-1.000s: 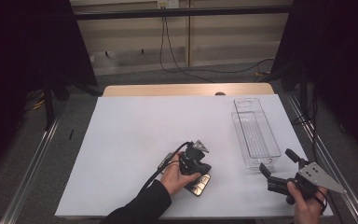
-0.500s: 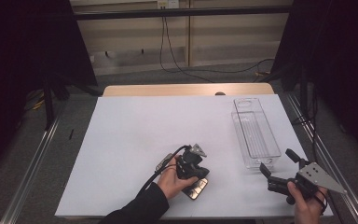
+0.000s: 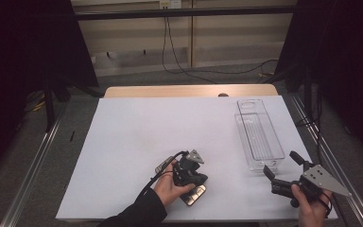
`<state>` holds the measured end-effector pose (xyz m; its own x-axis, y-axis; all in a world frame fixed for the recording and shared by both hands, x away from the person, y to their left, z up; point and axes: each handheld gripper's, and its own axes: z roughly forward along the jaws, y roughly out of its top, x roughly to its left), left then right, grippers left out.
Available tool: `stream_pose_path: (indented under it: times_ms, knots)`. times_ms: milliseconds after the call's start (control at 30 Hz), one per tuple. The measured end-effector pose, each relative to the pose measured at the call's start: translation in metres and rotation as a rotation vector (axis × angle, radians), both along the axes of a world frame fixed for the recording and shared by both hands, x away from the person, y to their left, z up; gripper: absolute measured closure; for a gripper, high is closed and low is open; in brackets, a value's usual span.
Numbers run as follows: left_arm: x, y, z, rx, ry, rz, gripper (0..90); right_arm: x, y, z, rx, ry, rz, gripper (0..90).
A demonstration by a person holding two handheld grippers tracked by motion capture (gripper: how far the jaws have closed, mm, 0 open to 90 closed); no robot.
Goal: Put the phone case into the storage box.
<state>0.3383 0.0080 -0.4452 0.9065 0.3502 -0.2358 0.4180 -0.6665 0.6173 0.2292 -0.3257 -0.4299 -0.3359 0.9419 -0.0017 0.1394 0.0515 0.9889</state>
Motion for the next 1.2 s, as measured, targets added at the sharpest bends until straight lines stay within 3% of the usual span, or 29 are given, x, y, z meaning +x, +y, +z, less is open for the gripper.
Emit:
stream_pose_path:
  times_ms: [133, 667, 1200]
  knots:
    - [-0.006, 0.006, 0.002, 0.021, -0.014, -0.008, 90.0, 0.0, 0.0, 0.0, 0.001, 0.001, 0.003, 0.0]
    - [-0.022, 0.021, 0.001, -0.019, 0.055, -0.019, 90.0, 0.0, 0.001, 0.0, 0.0, 0.002, 0.003, 0.0]
    - [-0.031, 0.038, 0.001, -0.015, 0.067, -0.016, 90.0, 0.0, 0.001, 0.0, -0.003, 0.0, 0.005, 0.0]
